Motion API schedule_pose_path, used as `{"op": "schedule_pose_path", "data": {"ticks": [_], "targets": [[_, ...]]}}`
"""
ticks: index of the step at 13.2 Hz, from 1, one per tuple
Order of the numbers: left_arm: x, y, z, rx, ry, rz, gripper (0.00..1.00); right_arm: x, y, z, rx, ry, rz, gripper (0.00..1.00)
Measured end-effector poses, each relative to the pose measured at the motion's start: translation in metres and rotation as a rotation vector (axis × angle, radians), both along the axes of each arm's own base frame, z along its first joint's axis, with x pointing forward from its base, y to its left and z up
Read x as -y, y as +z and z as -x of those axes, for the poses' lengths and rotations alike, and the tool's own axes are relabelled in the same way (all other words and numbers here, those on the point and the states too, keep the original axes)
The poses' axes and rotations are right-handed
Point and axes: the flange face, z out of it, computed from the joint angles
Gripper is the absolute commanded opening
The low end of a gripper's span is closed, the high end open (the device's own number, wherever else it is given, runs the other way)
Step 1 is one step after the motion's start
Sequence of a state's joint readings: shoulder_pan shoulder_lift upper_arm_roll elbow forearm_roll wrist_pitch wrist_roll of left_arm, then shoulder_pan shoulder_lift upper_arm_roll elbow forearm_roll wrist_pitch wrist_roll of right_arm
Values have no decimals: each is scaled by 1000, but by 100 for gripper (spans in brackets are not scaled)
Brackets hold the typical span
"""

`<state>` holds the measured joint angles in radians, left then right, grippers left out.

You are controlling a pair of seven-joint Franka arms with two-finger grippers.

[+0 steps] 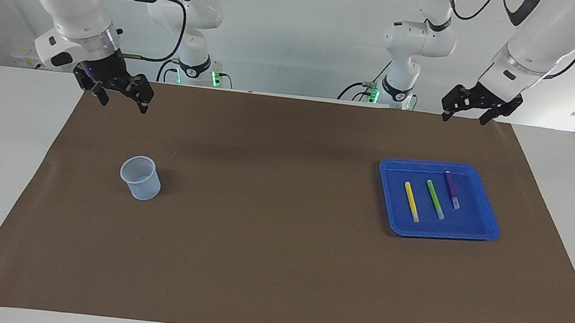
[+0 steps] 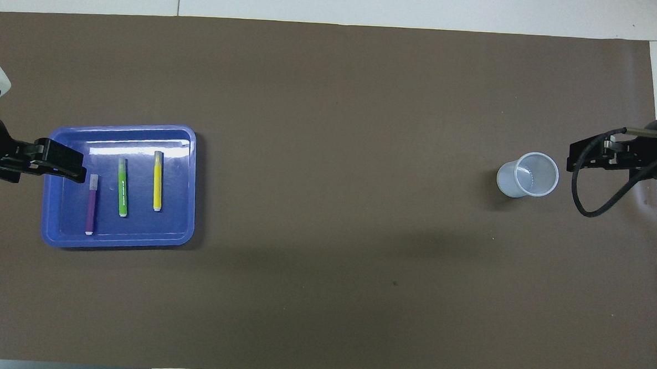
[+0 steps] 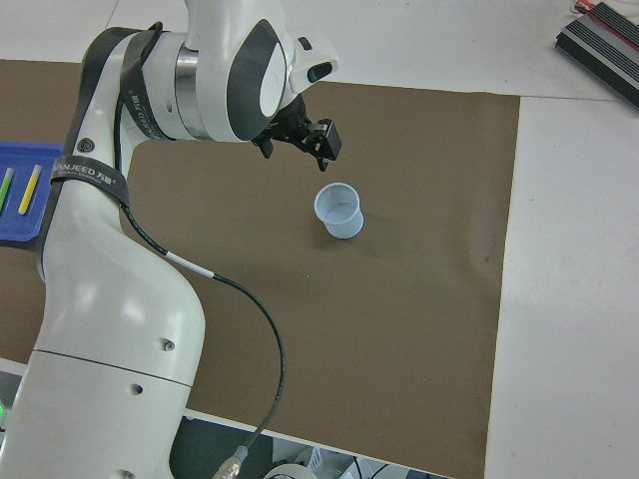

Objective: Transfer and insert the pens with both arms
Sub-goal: 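Move the left gripper down over the purple pen in the tray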

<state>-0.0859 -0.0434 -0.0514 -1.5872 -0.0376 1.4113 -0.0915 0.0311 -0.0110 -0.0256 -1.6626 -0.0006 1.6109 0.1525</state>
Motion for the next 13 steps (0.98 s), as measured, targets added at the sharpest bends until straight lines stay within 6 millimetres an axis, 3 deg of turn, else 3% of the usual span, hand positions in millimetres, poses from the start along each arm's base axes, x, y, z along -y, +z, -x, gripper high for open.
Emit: {"op": "schedule_pose_path", "data": {"ticks": [10, 13], "targets": [[-1, -1, -2, 15, 3, 2, 100, 0, 0, 0, 0, 0, 0, 100], [-23, -23, -8, 13, 26, 5, 100, 0, 0, 0, 0, 0, 0, 100]]}}
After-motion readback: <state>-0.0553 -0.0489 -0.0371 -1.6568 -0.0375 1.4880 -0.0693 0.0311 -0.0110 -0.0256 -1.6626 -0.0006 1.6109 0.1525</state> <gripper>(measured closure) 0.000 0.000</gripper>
